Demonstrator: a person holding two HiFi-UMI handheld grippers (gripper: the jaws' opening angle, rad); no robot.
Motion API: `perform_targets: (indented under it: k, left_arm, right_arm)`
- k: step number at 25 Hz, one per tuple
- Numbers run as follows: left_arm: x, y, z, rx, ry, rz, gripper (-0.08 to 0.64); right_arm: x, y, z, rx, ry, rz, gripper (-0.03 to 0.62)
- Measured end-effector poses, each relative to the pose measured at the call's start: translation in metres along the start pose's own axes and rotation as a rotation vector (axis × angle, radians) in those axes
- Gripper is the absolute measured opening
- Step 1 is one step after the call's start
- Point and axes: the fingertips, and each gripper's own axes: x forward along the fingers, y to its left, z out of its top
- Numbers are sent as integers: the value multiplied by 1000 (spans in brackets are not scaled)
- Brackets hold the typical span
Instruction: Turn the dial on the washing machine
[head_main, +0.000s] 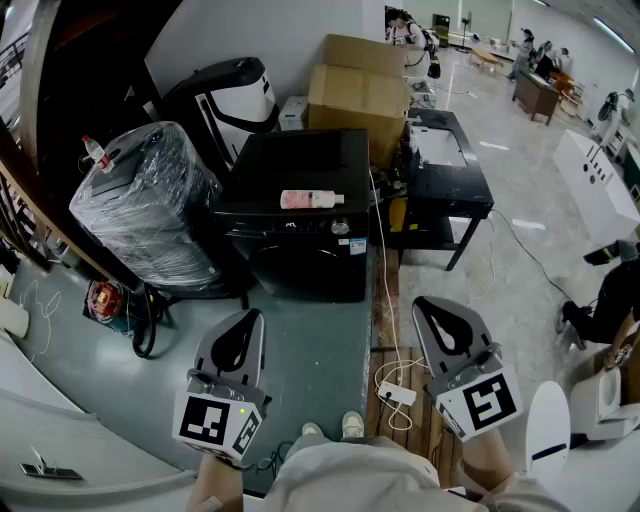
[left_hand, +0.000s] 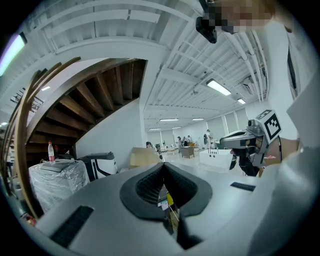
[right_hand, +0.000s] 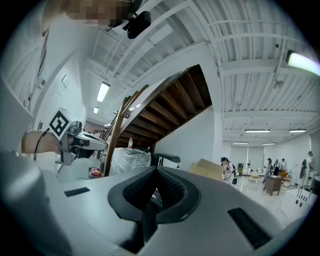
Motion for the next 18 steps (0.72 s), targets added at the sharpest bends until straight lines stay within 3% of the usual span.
perform_targets:
  k: [6,11,18]
  left_arm:
    - [3,-3,-4,5,14,-8,20]
    - [5,-9,-4,9,28,-21,20]
    - [-1,-20,-3,18,40,-27,20]
  right_arm:
    - [-4,-2,6,136,-78,36,28]
    - [-7,-5,3,103,-63,27,28]
    - [-19,-9,-3,130,-57,-3,28]
